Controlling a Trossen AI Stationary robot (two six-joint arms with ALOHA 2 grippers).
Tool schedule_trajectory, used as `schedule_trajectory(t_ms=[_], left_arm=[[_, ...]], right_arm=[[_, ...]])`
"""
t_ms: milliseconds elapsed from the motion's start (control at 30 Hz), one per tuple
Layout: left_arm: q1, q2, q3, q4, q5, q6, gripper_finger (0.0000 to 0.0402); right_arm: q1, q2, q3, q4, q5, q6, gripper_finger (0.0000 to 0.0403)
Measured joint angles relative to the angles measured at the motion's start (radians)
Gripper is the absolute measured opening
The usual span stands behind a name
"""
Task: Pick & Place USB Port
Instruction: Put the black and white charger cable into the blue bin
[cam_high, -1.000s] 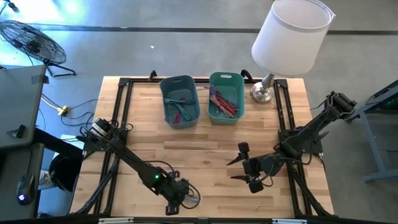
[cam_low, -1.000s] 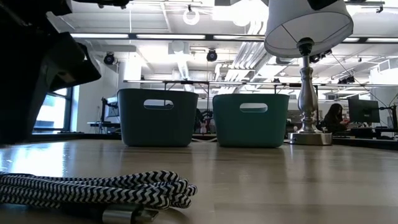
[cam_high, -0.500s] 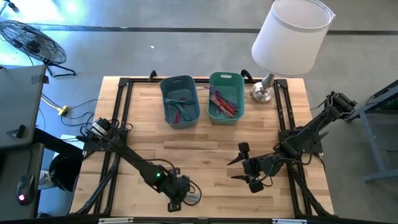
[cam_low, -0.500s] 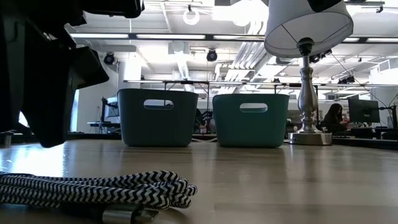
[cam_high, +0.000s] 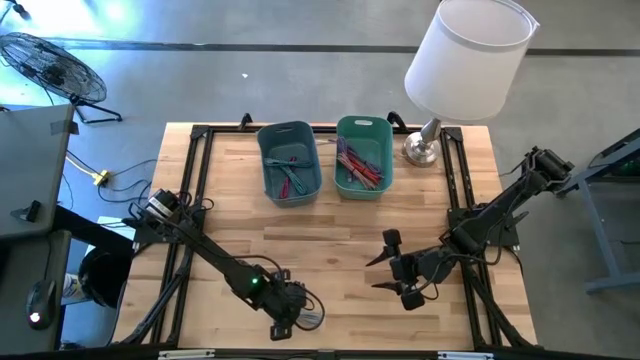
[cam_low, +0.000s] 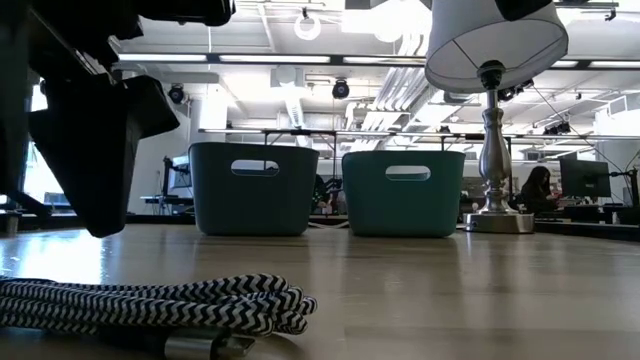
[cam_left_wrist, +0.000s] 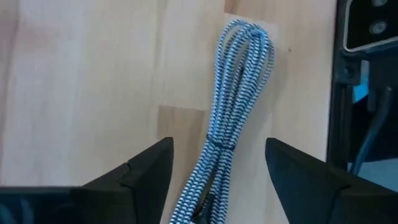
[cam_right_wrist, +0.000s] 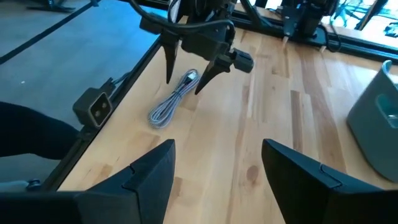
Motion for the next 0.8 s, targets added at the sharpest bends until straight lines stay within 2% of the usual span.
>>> schedule_trajectory(t_ms=[100, 400, 800], left_arm=[[-0.005, 0.011, 0.0, -0.002, 0.019, 0.009, 0.025], [-0.003, 0.087, 0.005, 0.019, 0.03, 0.208, 0.025], [-0.008, 0.136, 0.004, -0.009, -0.071, 0.278, 0.0243]], right_arm=[[0.0, 0.0, 0.0, -0.002, -0.025, 0.0, 0.0232], [0.002, 0.001, 0.0, -0.013, -0.029, 0.002, 0.0232], [0.006, 0.001, 0.0, -0.013, -0.031, 0.004, 0.0232]])
